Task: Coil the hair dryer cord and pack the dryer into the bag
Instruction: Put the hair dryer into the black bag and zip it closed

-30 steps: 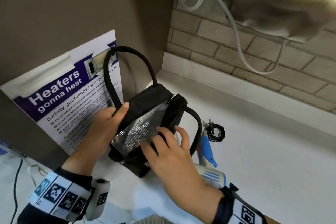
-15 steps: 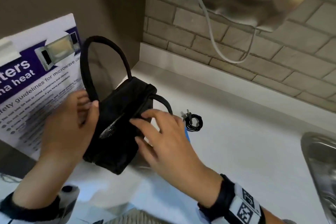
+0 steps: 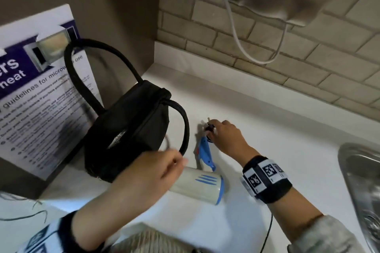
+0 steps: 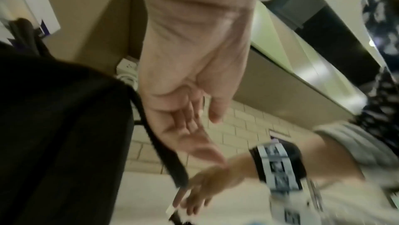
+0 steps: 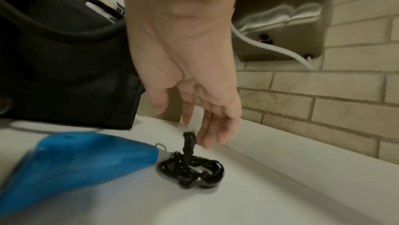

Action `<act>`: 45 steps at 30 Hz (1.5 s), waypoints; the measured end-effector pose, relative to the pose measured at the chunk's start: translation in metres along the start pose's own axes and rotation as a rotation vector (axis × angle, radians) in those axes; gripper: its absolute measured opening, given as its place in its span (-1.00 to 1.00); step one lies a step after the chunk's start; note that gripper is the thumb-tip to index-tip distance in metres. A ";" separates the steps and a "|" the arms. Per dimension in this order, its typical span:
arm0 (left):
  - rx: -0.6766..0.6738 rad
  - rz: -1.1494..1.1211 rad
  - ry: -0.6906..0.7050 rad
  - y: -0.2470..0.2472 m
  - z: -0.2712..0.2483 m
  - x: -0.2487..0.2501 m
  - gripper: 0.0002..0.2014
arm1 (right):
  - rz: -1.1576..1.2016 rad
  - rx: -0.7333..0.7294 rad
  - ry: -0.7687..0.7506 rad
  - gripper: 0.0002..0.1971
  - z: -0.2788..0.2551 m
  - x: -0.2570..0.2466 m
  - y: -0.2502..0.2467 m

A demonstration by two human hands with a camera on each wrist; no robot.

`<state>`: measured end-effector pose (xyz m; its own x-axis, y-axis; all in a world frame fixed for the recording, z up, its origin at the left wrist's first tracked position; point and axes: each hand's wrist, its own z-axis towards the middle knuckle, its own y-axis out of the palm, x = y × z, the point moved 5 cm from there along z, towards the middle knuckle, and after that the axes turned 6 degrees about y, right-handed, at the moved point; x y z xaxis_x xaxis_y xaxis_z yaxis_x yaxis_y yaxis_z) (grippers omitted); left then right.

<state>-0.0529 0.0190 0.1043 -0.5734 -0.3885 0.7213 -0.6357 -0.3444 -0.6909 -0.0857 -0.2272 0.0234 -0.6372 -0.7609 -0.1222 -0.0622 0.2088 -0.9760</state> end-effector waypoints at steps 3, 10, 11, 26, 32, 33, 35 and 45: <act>-0.234 0.194 -0.096 0.041 0.003 -0.030 -0.46 | -0.055 -0.108 0.018 -0.50 0.008 -0.006 0.019; -0.454 -0.042 -0.370 0.090 0.005 -0.071 -0.44 | -0.107 -0.200 0.138 -0.28 0.007 -0.010 0.040; -0.437 -0.097 -0.404 0.092 0.007 -0.073 -0.44 | -0.096 -0.210 0.169 -0.29 0.007 -0.007 0.041; -0.025 -0.635 -0.467 0.105 0.036 -0.052 -0.70 | -0.052 -0.285 0.262 -0.60 -0.046 0.049 0.046; -0.110 -0.652 -0.427 0.106 0.041 -0.043 -0.76 | -0.214 -0.239 0.236 -0.76 -0.066 0.055 0.023; -0.136 -0.636 -0.430 0.105 0.039 -0.042 -0.72 | -0.212 -0.210 0.236 -0.72 -0.070 0.057 0.019; -0.153 -0.605 -0.409 0.107 0.039 -0.042 -0.52 | -0.146 -0.189 0.233 -0.68 -0.078 0.062 0.014; -0.179 -0.341 -0.109 0.089 0.028 -0.009 -0.35 | -0.024 -0.157 -0.077 -0.43 -0.133 0.048 -0.005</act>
<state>-0.0899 -0.0319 0.0351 -0.2620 -0.3695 0.8915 -0.8655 -0.3188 -0.3864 -0.2183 -0.1826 0.0460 -0.5740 -0.8103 -0.1180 -0.1997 0.2783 -0.9395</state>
